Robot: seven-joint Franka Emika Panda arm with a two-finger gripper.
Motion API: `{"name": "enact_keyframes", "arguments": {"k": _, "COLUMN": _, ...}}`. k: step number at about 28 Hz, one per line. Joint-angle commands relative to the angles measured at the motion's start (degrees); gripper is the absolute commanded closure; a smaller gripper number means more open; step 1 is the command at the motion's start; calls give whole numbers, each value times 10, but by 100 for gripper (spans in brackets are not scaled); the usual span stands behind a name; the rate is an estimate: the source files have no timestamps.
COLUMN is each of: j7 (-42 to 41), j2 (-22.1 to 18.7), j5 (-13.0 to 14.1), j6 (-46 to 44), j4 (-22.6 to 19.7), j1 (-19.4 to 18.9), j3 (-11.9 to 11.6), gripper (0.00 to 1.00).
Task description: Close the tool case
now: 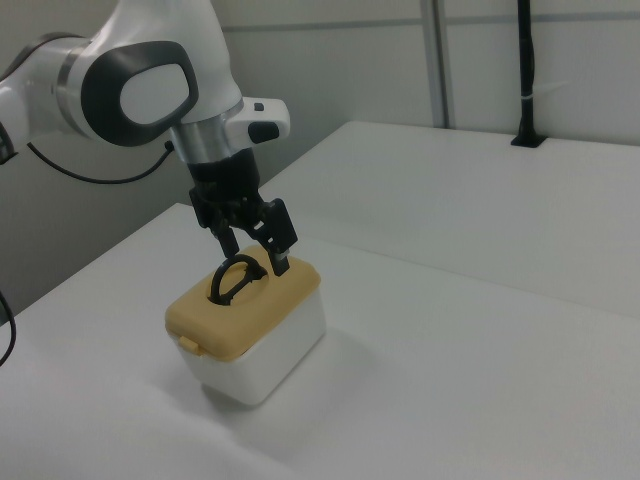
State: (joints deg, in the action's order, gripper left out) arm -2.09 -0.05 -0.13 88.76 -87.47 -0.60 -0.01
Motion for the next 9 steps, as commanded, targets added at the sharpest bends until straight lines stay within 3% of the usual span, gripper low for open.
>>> {"name": "enact_keyframes", "arguments": {"k": 1, "j7": -14, "j2": -10, "j5": 11, "j6": 21, "j4": -19, "j1": 2, "j3": 2, "gripper": 0}}
{"name": "enact_keyframes", "arguments": {"k": 9, "j7": -12, "j2": -9, "j5": 11, "j6": 21, "j4": -19, "j1": 2, "j3": 2, "gripper": 0}}
